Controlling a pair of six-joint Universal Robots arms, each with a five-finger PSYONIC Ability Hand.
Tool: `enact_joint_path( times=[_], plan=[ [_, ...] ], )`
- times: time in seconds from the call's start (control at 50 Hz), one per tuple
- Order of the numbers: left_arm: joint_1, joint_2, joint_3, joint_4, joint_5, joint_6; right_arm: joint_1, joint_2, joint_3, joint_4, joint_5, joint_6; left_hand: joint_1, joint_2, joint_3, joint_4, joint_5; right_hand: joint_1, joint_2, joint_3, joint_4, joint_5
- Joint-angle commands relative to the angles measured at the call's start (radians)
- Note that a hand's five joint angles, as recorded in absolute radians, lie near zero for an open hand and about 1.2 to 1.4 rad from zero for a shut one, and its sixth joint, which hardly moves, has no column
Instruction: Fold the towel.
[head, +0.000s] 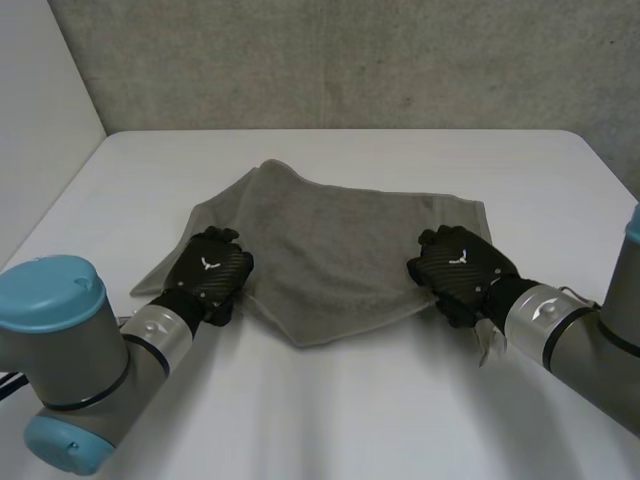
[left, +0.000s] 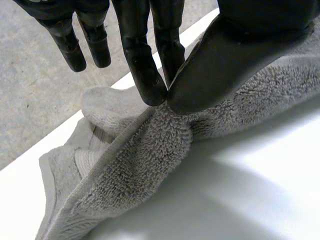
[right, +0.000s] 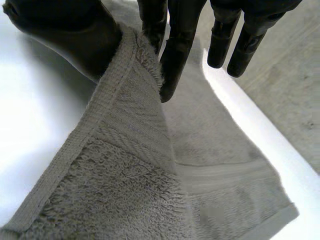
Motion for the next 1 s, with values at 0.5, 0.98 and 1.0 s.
enact_joint_path(
  times=[0.5,0.98,1.0],
  plan=[
    [0.056,0.044,-0.091,-0.057,-0.017,0.012,0.0,-0.041,0.032,0.01,0.125,0.026,-0.743,-0.85,-0.048,-0.054,-0.833,0.089,0.058,-0.046,-0.076,0.042],
    [0.092,0.024,-0.087,-0.025,-0.011,0.015,0.003,-0.018,0.031,0.007,0.128,0.078,-0.687,-0.795,-0.048,-0.054,-0.778,0.089,0.058,-0.046,-0.076,0.042],
    [0.092,0.015,-0.082,-0.025,-0.011,0.017,0.004,-0.018,0.031,0.007,0.126,0.078,-0.673,-0.78,-0.048,-0.054,-0.763,0.089,0.058,-0.046,-0.076,0.042]
  ],
)
